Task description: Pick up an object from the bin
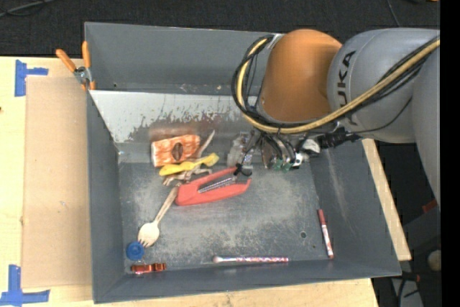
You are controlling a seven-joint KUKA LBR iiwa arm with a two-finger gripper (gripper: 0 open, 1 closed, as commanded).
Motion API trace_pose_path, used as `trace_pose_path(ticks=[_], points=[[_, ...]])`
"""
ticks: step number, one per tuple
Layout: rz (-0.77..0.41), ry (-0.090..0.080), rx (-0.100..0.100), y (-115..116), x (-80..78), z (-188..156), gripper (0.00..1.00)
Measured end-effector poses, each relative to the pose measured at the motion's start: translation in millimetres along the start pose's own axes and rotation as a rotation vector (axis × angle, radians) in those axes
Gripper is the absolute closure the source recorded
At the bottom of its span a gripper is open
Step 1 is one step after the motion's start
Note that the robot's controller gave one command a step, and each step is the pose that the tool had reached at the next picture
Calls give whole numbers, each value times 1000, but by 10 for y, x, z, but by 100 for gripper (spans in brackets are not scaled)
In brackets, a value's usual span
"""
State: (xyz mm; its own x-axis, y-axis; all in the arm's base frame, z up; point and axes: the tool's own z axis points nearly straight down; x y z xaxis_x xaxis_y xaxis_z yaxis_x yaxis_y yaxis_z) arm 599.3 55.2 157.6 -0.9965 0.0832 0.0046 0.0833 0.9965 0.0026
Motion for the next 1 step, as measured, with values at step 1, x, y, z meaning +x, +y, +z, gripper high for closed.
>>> trace_pose_path(ticks=[1], points=[[-7, 1, 0, 4, -33, -847, 100]])
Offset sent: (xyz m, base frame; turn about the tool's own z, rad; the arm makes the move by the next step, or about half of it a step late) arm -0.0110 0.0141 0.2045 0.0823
